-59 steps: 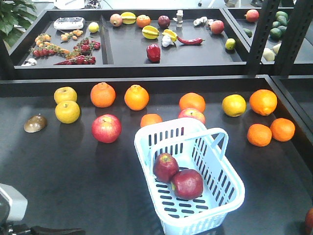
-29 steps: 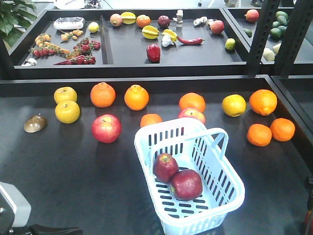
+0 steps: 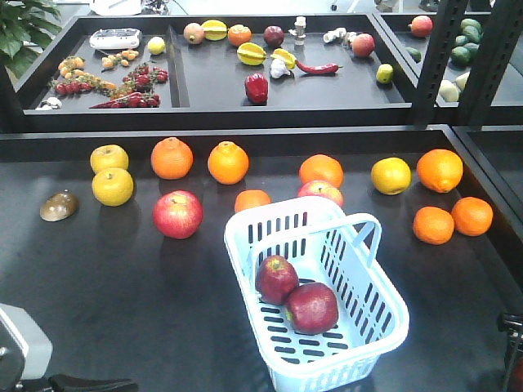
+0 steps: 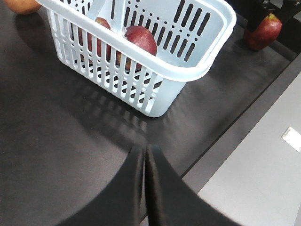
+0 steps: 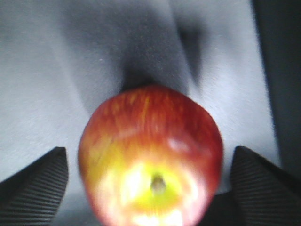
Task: Pick three apples into basket with both arms
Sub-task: 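Reach the right gripper down to a third red apple and grasp it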
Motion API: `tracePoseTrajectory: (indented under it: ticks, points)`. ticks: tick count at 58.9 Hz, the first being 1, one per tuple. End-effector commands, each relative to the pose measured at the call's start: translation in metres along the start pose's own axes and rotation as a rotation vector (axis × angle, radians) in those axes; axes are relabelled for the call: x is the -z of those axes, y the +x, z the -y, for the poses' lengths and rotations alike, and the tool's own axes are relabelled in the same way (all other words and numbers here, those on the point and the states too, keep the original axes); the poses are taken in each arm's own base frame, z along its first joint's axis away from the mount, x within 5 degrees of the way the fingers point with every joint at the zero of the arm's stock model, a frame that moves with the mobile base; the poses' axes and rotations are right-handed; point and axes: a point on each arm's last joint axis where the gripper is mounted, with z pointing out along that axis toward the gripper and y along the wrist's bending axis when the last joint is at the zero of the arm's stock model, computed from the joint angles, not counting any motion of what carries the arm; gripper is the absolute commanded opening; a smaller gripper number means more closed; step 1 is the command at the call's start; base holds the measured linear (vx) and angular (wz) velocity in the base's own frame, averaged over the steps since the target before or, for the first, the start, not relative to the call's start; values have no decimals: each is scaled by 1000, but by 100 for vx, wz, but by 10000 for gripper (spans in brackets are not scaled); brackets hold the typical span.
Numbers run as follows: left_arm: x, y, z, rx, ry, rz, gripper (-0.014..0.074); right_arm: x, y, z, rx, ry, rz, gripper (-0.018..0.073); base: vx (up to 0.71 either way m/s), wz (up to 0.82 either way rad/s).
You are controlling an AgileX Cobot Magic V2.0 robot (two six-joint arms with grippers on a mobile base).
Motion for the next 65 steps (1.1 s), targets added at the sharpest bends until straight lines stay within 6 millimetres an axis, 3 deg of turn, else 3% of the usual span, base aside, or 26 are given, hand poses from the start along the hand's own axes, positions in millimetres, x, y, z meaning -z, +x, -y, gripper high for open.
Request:
tracePoseTrajectory:
  ticks: [1, 10, 19, 28, 38, 45, 55, 65]
  points:
    - [3, -14, 1, 3, -7, 81, -6, 16, -4, 3, 13, 6, 60, 520, 0, 0]
    - [3, -14, 1, 3, -7, 81, -6, 27, -2, -1, 15, -37, 94, 246, 0, 0]
    - [3, -14, 1, 3, -7, 81, -6, 59, 4, -9, 19, -120, 204, -16, 0, 0]
    - [3, -14, 1, 3, -7, 81, -6, 106, 21, -18, 36, -200, 341, -6, 0, 0]
    - [3, -14, 1, 3, -7, 81, -6, 167, 64, -32, 124, -292, 519, -4, 0, 0]
    - [3, -14, 1, 3, -7, 81, -6, 196, 94, -49, 170, -444, 634, -4, 0, 0]
    - [3, -14, 1, 3, -7, 81, -6, 198, 130, -71, 271, -652, 735, -4, 0, 0]
    - [3, -14, 1, 3, -7, 81, -6, 173, 146, -83, 299, -788, 742, -3, 0, 0]
